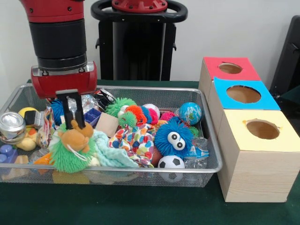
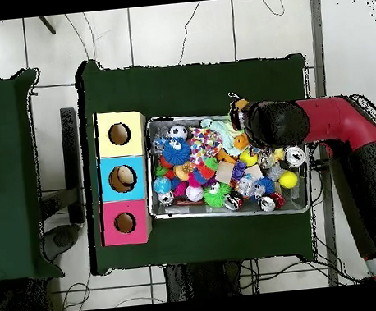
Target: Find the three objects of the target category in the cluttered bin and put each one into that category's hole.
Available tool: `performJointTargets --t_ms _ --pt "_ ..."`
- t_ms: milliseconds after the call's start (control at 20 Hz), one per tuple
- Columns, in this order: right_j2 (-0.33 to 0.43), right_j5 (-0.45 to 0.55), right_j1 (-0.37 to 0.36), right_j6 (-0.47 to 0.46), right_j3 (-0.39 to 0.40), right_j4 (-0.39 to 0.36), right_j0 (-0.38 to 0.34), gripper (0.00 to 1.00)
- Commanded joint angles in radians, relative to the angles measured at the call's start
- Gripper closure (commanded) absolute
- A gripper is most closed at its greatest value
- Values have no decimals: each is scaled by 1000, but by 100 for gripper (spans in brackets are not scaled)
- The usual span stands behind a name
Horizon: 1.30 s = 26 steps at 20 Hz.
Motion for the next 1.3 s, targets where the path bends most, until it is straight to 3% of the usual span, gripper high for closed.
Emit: performJointTargets --t_ms 50,250,450,700,950,1300 --pt "-34 64 -10 6 14 83 5 100" --pt "-59 95 -10 7 -11 92 24 100" --pt "-101 204 -39 -6 -30 108 60 100" --pt "-128 291 -112 -12 11 137 74 100" --pt "-179 380 -91 -15 8 109 99 100" --pt "-185 333 -66 22 -11 117 114 100"
